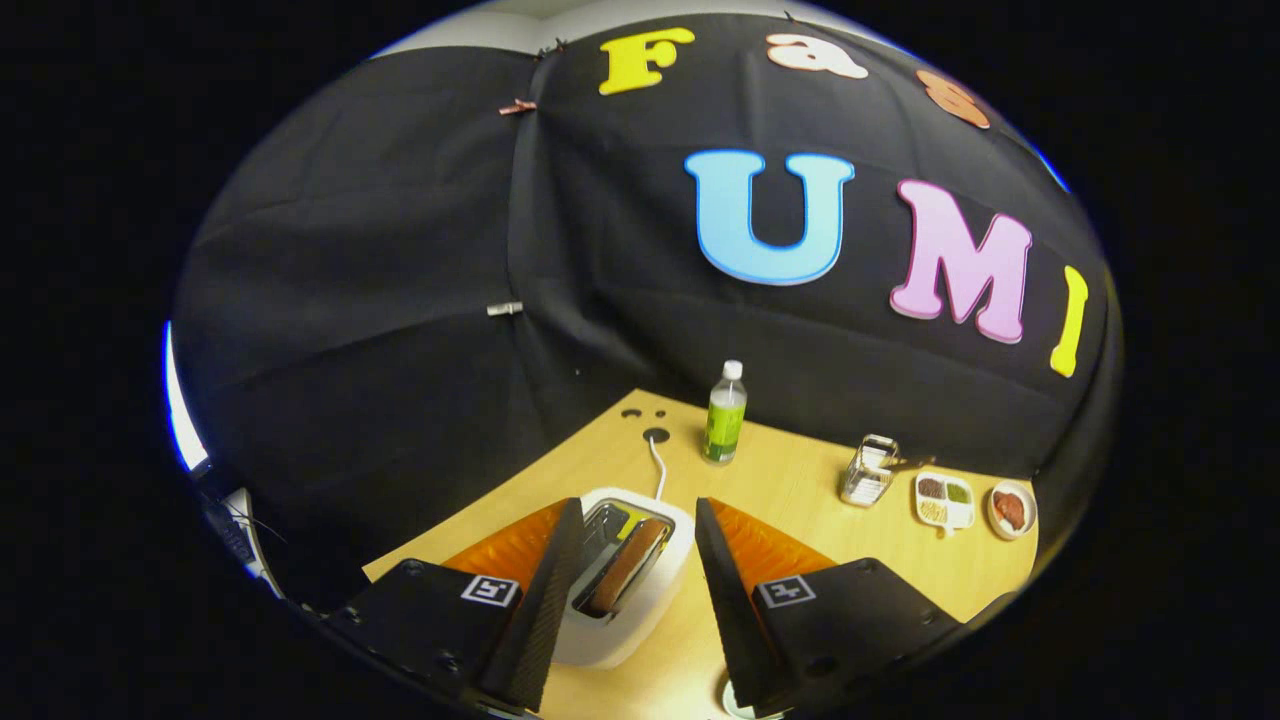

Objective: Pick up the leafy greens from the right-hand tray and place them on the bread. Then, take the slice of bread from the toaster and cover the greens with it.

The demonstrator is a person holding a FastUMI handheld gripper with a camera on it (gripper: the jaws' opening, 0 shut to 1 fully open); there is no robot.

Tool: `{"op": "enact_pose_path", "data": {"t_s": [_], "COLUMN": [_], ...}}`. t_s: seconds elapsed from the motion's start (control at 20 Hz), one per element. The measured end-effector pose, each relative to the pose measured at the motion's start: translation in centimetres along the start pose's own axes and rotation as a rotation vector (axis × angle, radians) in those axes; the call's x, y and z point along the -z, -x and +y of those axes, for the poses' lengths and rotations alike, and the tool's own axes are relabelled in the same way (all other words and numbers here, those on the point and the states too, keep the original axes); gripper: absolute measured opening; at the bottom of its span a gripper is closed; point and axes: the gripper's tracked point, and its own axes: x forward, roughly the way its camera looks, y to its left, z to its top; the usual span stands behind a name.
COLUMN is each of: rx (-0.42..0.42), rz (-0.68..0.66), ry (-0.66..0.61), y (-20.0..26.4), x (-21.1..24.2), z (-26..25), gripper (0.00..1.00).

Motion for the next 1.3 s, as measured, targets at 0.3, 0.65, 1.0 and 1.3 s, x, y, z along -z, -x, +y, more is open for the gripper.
{"op": "enact_pose_path", "data": {"t_s": [0.3,0.65,1.0,1.3], "rx": [0.102,0.126,0.073,0.074], "rz": [0.149,0.214,0.101,-0.014], "ry": [-0.085,-0.215,-0.243,-0.267], "y": [-4.7,-5.4,-1.4,4.1], "x": [4.7,6.1,0.9,-2.2], "z": [-0.5,0.1,0.2,-4.1], "gripper": [0.68,0.13,0.11,0.11]}}
